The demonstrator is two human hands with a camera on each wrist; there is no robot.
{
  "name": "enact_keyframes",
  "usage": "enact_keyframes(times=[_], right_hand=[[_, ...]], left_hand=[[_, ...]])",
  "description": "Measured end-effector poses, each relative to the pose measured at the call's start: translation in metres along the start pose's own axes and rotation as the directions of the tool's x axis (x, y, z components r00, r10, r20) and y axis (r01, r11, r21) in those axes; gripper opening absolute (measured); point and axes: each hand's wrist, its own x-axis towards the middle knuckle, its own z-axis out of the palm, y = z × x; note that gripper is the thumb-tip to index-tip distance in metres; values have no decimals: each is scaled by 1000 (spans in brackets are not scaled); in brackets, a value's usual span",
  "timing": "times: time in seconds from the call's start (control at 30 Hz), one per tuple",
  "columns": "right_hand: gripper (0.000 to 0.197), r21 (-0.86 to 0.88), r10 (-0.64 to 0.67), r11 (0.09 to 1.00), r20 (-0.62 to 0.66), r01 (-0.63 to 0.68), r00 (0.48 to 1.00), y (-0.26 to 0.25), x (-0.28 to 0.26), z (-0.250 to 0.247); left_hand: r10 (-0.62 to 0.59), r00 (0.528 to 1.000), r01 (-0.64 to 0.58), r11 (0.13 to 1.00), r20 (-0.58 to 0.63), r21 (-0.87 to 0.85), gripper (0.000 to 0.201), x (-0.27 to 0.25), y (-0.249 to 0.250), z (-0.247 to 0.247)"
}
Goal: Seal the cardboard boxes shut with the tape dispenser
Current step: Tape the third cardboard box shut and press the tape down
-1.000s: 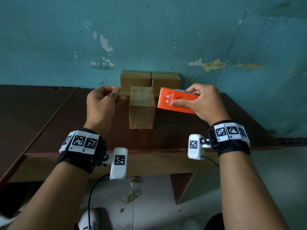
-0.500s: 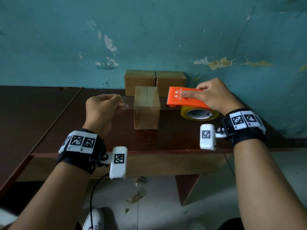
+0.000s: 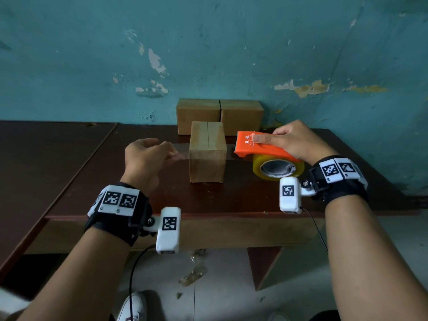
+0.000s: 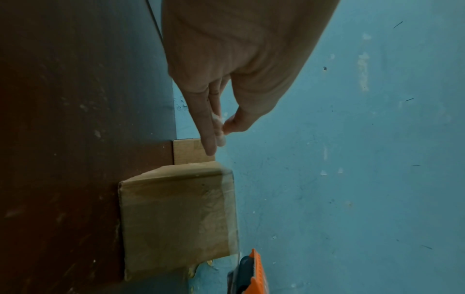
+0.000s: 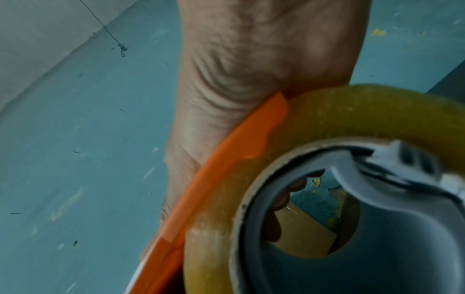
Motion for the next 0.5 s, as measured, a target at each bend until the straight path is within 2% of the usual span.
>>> enact_keyframes(times=[0.1, 0.27, 0.4, 0.5], right_hand=[[80, 23, 23, 999, 33, -24, 999, 4, 0, 6], [99, 85, 37, 995, 52, -42, 998, 9, 2, 13], [112, 131, 45, 990, 56, -52, 997, 12, 2, 14], [109, 163, 58, 984, 65, -68, 996, 14, 1, 15]], left_hand=[[-28, 1000, 28, 1000, -8, 11, 46, -1, -4, 2], [-98, 995, 98, 995, 10, 35, 51, -1, -9, 2], [-83, 997, 82, 991, 0, 106, 49, -2, -14, 4], [-65, 998, 65, 990, -9, 125, 48, -1, -17, 7]])
